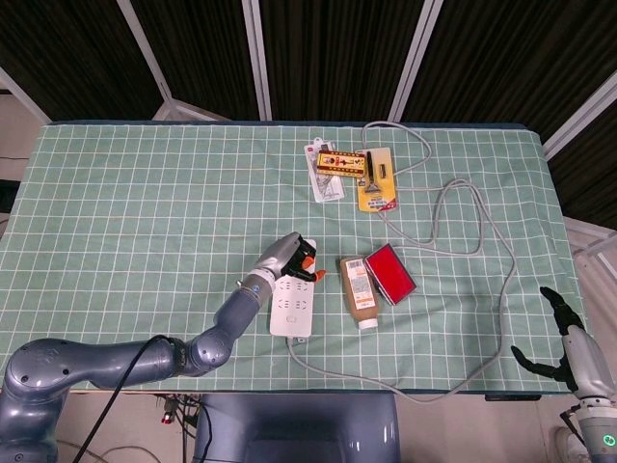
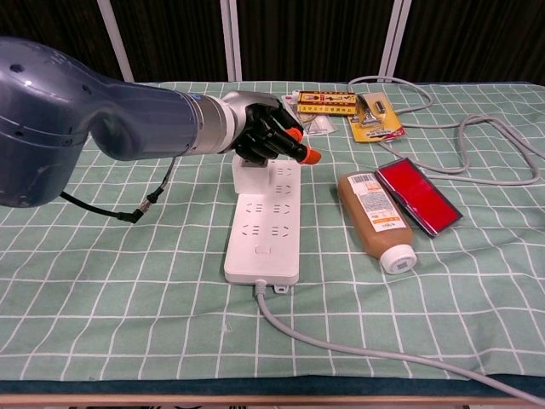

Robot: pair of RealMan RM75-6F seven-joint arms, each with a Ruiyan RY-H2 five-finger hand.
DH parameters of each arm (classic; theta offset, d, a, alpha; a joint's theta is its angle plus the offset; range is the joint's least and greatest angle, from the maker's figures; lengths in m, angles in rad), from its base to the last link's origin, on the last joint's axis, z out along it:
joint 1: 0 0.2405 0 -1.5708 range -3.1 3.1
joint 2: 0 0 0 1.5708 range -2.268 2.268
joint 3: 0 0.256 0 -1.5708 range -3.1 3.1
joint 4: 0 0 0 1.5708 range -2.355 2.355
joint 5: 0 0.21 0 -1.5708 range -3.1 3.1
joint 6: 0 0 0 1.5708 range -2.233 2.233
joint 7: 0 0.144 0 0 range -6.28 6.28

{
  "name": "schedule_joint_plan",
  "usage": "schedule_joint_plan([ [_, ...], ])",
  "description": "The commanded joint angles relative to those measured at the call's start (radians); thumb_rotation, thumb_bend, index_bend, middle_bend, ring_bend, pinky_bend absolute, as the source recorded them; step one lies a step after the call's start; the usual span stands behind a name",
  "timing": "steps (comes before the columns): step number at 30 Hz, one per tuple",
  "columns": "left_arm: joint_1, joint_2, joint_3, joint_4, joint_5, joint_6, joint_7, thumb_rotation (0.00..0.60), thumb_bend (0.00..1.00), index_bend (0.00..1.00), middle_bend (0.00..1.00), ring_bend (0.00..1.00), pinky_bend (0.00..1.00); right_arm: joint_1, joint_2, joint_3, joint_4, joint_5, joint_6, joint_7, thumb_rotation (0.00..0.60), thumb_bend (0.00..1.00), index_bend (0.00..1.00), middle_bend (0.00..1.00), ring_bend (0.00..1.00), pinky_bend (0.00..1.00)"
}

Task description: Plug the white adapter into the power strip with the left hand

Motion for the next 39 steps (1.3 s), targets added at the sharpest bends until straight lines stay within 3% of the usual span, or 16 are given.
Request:
schedule_joint_plan([
  [1,-0.001,0.003,0.002,-0.001,0.002,0.004,0.000,0.600,0.26,0.89,1.00,1.00,1.00,0.000,0.000,0.000,-0.001,0.000,0.001,0.000,0.600,0.34,0.00,0.00,0.00,0.00],
  [9,0.007,0.013,-0.025,-0.031,0.080,0.061,-0.026,0.600,0.26,0.78,0.99,1.00,1.00,-0.001,-0.001,-0.001,0.003,-0.004,0.003,0.000,0.600,0.34,0.00,0.00,0.00,0.00],
  [12,0.022,0.033,-0.041,-0.079,0.172,0.152,-0.027,0.600,0.26,0.68,0.91,0.94,0.99,-0.002,-0.003,-0.001,0.006,-0.011,0.009,-0.005,0.600,0.34,0.00,0.00,0.00,0.00],
  [15,0.061,0.082,-0.033,-0.163,0.275,0.233,-0.025,0.600,0.27,0.52,0.67,0.70,0.82,-0.003,-0.005,-0.003,0.011,-0.019,0.016,-0.011,0.600,0.34,0.00,0.00,0.00,0.00],
  [17,0.100,0.134,0.001,-0.240,0.365,0.288,-0.005,0.600,0.26,0.42,0.49,0.47,0.58,-0.004,-0.007,-0.004,0.014,-0.024,0.020,-0.016,0.600,0.34,0.00,0.00,0.00,0.00],
  [21,0.234,0.301,0.165,-0.430,0.600,0.448,0.098,0.600,0.24,0.22,0.28,0.22,0.32,-0.005,-0.014,-0.009,0.021,-0.037,0.027,-0.034,0.600,0.34,0.00,0.00,0.00,0.00],
  [25,0.366,0.441,0.330,-0.569,0.704,0.580,0.216,0.600,0.13,0.06,0.04,0.03,0.09,-0.008,-0.023,-0.013,0.024,-0.051,0.042,-0.060,0.600,0.34,0.00,0.00,0.00,0.00],
  [28,0.485,0.532,0.469,-0.629,0.818,0.704,0.290,0.600,0.08,0.02,0.00,0.00,0.02,-0.011,-0.030,-0.017,0.027,-0.062,0.055,-0.082,0.600,0.34,0.00,0.00,0.00,0.00],
  [29,0.576,0.574,0.545,-0.637,0.854,0.791,0.280,0.600,0.07,0.01,0.00,0.00,0.02,-0.013,-0.032,-0.018,0.031,-0.068,0.062,-0.091,0.600,0.34,0.00,0.00,0.00,0.00],
  [30,0.616,0.587,0.578,-0.632,0.909,0.831,0.258,0.600,0.07,0.01,0.00,0.00,0.02,-0.014,-0.034,-0.018,0.033,-0.071,0.067,-0.095,0.600,0.34,0.00,0.00,0.00,0.00],
  [33,0.708,0.608,0.631,-0.570,1.003,0.910,0.203,0.600,0.07,0.00,0.00,0.00,0.02,-0.016,-0.039,-0.021,0.038,-0.080,0.075,-0.105,0.600,0.34,0.00,0.00,0.00,0.00],
  [39,0.845,0.601,0.655,-0.389,1.097,1.014,0.112,0.600,0.07,0.00,0.00,0.00,0.01,-0.019,-0.047,-0.024,0.047,-0.090,0.089,-0.125,0.600,0.34,0.00,0.00,0.00,0.00],
])
